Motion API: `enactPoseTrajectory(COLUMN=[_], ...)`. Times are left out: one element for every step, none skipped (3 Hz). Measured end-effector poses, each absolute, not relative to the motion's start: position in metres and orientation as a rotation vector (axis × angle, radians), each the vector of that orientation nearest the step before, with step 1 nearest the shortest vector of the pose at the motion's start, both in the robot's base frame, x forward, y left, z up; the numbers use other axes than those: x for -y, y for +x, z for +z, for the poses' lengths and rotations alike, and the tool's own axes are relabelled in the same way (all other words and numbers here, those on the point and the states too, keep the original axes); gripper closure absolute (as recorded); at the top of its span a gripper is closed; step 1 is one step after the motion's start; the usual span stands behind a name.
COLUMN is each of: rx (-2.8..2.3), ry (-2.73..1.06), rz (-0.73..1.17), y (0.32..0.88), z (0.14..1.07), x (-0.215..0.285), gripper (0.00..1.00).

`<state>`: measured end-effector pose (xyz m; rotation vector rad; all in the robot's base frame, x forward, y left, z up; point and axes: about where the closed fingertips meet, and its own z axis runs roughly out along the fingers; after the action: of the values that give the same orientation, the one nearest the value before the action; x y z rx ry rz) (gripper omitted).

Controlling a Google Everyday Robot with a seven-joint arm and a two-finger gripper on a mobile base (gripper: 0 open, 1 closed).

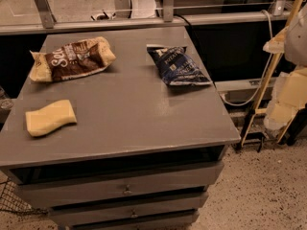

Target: Pick blue chip bag

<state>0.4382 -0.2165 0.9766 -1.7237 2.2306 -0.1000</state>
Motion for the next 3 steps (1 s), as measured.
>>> enactPoseTrajectory(rx=[-2.218,-2.181,-2.123], ry=[-1.711,-1.635,-1.504], rz=[-0.103,-0.049,0.072], y=[0.442,0.478,0.534], z=[0.980,0.980,0.975], x=[0.217,0.221,0.221], gripper=[0.00,0.00,0.00])
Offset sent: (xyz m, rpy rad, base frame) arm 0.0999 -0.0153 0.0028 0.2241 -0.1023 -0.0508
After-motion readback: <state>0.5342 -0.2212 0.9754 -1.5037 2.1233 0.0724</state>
